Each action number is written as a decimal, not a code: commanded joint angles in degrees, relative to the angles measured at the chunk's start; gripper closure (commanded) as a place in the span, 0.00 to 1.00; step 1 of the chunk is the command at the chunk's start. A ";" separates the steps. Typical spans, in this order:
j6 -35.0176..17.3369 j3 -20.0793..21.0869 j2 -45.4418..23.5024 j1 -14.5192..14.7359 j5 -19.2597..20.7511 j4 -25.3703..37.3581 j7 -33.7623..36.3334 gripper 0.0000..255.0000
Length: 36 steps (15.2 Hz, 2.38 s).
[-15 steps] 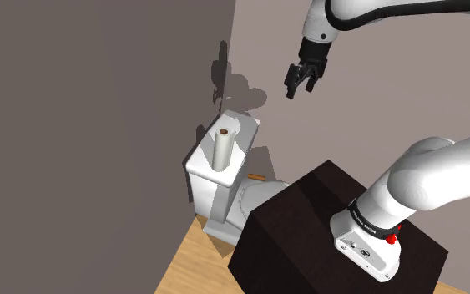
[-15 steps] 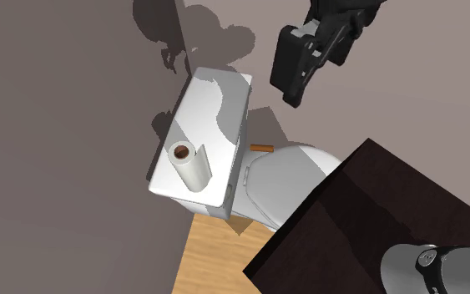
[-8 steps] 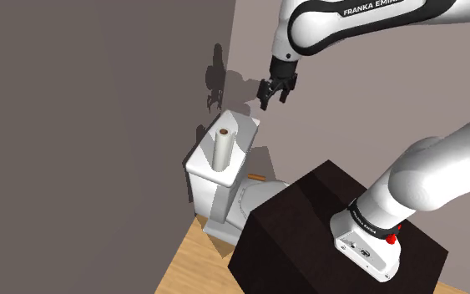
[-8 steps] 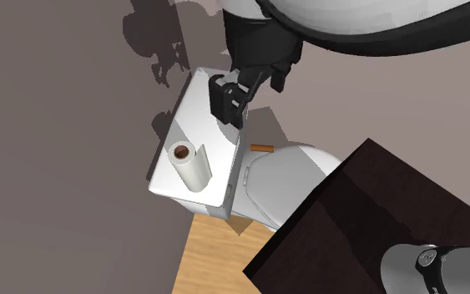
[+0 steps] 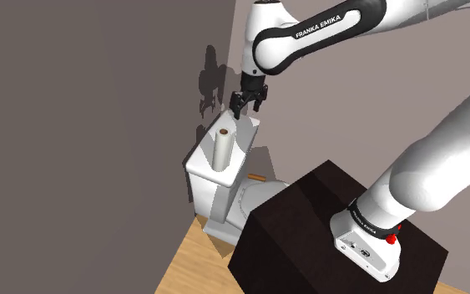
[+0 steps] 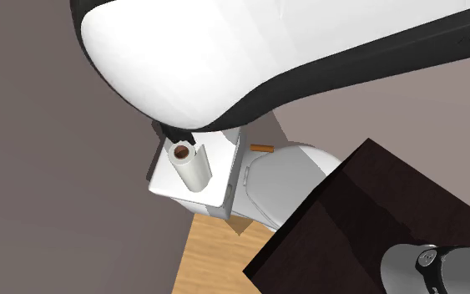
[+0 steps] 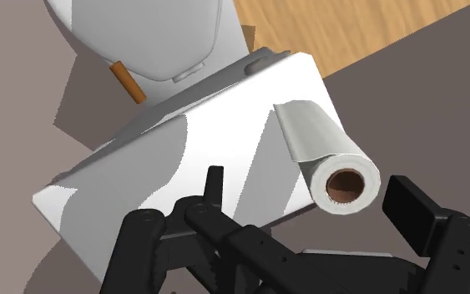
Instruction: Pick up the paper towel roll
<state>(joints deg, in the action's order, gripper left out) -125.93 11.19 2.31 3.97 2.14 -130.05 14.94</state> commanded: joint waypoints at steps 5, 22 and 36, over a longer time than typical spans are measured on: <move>-5.12 1.23 -13.20 1.84 3.39 8.19 4.55 0.00; -11.11 0.56 -22.31 3.34 6.32 11.21 7.19 1.00; -5.34 1.32 -17.61 2.84 4.55 12.42 5.91 1.00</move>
<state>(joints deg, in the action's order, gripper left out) -132.00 12.44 -15.85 6.89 6.90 -117.79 21.05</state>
